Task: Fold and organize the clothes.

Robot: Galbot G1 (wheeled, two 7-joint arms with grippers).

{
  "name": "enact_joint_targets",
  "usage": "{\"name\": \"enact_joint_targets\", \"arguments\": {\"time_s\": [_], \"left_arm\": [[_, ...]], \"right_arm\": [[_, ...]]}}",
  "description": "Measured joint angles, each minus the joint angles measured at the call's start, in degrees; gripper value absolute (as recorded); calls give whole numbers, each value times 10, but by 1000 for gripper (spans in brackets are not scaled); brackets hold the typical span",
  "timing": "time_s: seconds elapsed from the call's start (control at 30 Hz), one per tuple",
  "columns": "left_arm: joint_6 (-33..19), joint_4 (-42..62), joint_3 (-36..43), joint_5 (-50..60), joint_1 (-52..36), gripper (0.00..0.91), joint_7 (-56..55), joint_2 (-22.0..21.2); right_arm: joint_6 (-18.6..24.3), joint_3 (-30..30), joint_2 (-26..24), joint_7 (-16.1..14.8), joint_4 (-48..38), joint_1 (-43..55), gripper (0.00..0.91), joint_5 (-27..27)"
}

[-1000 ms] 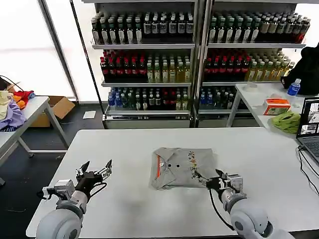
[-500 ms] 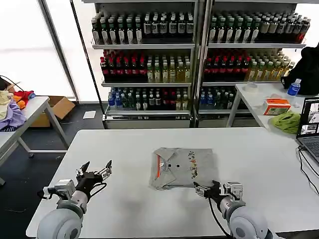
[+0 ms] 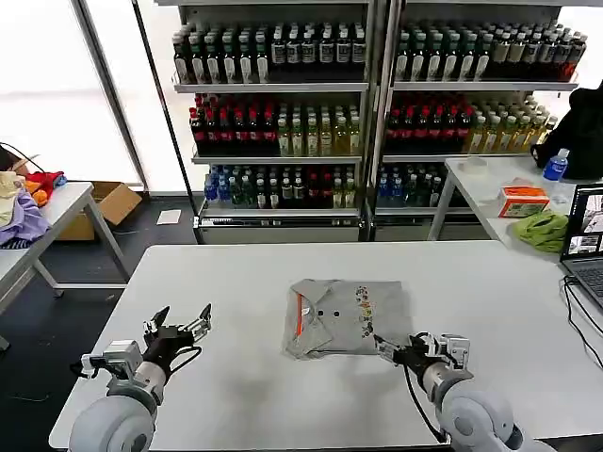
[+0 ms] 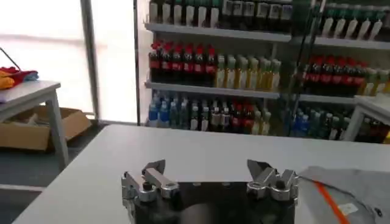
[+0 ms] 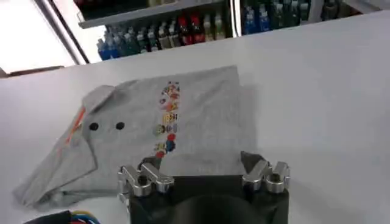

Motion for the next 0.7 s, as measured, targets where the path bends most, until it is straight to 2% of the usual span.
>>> {"name": "enact_joint_targets", "arguments": {"time_s": [0.4, 0.7], "left_arm": [[0, -16, -5, 10, 19, 907, 1, -10], [0, -27, -12, 14, 40, 907, 3, -14]], "right_arm": [[1, -29, 80, -33, -73, 106, 907, -93], [0, -60, 134, -35, -161, 174, 907, -127]]}}
